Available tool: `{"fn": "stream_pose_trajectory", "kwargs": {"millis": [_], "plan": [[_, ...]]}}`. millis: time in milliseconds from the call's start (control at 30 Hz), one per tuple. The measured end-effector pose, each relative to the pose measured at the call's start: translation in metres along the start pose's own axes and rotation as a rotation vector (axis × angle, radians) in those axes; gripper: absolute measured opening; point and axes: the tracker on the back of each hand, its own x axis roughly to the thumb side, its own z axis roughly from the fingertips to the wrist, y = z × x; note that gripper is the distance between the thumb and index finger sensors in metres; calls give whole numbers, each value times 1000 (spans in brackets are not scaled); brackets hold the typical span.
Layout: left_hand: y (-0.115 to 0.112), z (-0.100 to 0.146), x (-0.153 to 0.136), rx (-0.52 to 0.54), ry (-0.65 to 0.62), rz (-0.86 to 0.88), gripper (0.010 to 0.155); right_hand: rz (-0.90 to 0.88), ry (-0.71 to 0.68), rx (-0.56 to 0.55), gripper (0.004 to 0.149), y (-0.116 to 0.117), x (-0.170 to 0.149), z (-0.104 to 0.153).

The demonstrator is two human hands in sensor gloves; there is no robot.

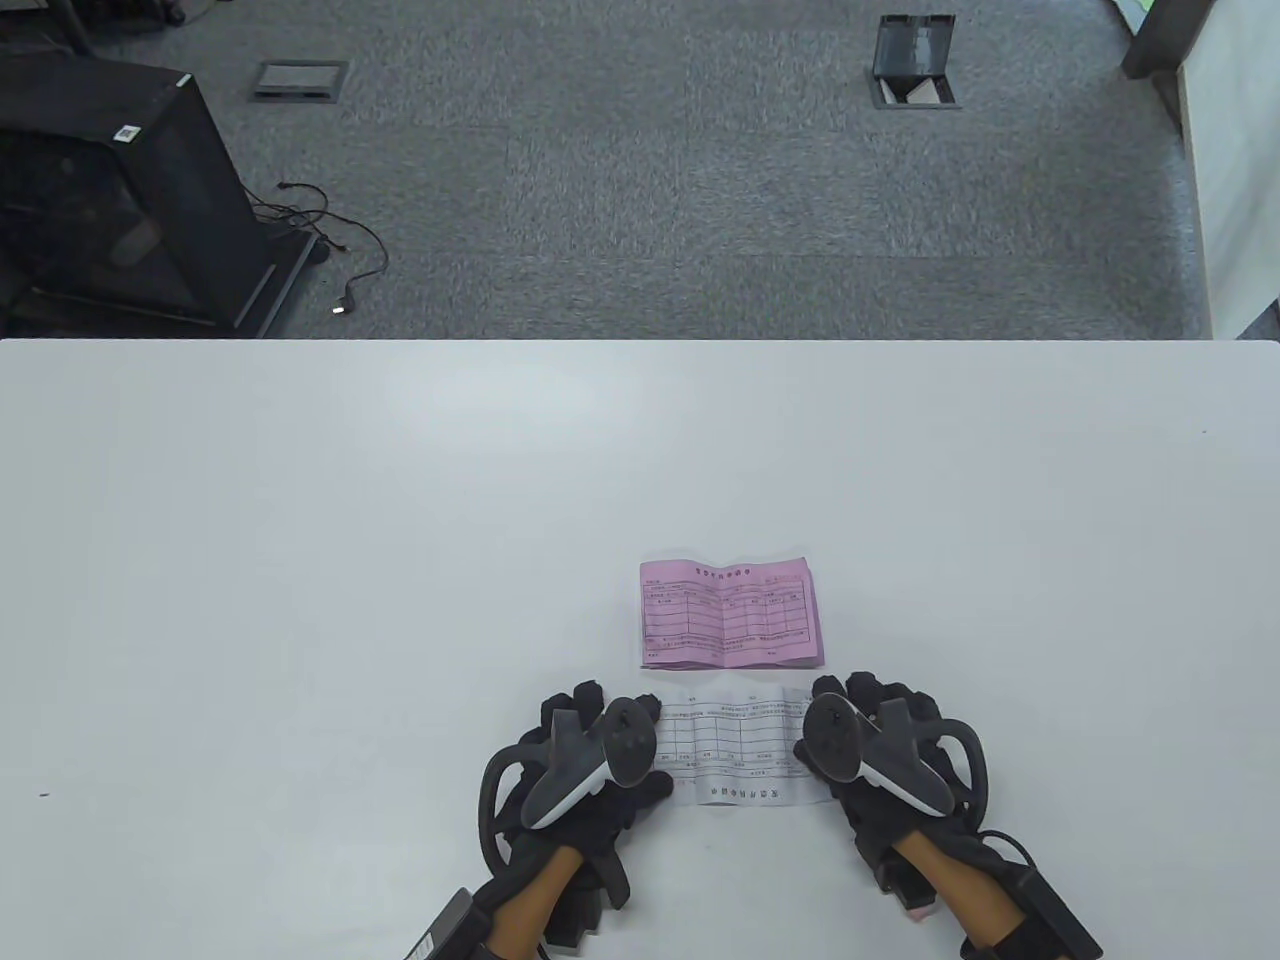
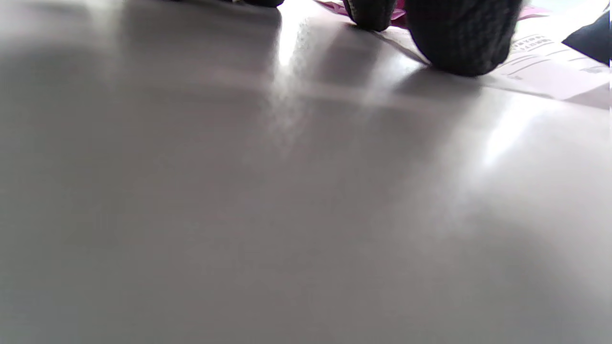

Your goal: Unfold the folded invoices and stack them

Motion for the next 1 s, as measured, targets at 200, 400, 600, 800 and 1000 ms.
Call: {"fn": "stream_pose_trajectory", "kwargs": {"millis": [200,400,600,800,1000], "plan": [[-1,1,2,1,-13,-9,77,-25,52,-6,51,1,4,5],[-1,1,2,-1,-18,-9,77,-164,123,34,43,3,-1,4],[-2,2,3,-4,-22,-8,77,-322,149,45,41,4,-11,4],[-3,2,2,-7,-26,1,77,-612,156,-39,37,0,-27,8],[-2,3,-1,8,-30,27,78,-838,30,1,35,-11,-26,12]]}}
